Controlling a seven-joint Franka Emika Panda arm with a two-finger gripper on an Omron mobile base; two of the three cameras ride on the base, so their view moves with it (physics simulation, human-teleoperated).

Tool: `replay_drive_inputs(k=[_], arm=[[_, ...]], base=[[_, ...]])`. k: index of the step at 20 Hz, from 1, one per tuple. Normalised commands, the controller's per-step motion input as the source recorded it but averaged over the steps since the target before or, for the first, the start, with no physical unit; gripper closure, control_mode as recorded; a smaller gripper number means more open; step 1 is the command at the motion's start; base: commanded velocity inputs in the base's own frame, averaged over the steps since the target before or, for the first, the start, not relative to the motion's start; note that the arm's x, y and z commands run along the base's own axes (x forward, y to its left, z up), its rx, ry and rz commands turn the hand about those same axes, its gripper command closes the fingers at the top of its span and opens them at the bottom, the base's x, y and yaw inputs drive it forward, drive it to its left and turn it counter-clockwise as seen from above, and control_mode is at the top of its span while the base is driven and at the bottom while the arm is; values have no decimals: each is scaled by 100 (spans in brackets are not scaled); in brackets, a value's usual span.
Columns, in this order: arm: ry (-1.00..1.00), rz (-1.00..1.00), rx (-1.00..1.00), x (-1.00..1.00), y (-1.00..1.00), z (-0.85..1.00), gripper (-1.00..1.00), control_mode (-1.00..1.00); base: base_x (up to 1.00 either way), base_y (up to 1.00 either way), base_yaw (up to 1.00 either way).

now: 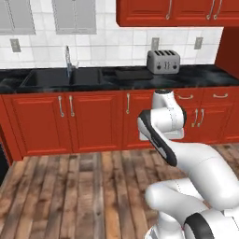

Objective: Take the fish out of the fridge, briefly rinse it in the sink, and place it on the tray next to the sink.

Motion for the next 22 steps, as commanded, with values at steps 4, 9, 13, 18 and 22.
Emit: replay_drive_inputs(k=[4,9,13,18,22], arm=[[0,0,0,0,0,0,100,100],[0,0,0,0,0,0,100,100],[0,0,0,0,0,0,100,100],[0,0,0,0,0,0,100,100],[0,0,0,0,0,0,100,100]], base=[[100,42,13],[100,91,-8],[100,91,-19],[100,17,-15],[100,0,-7]])
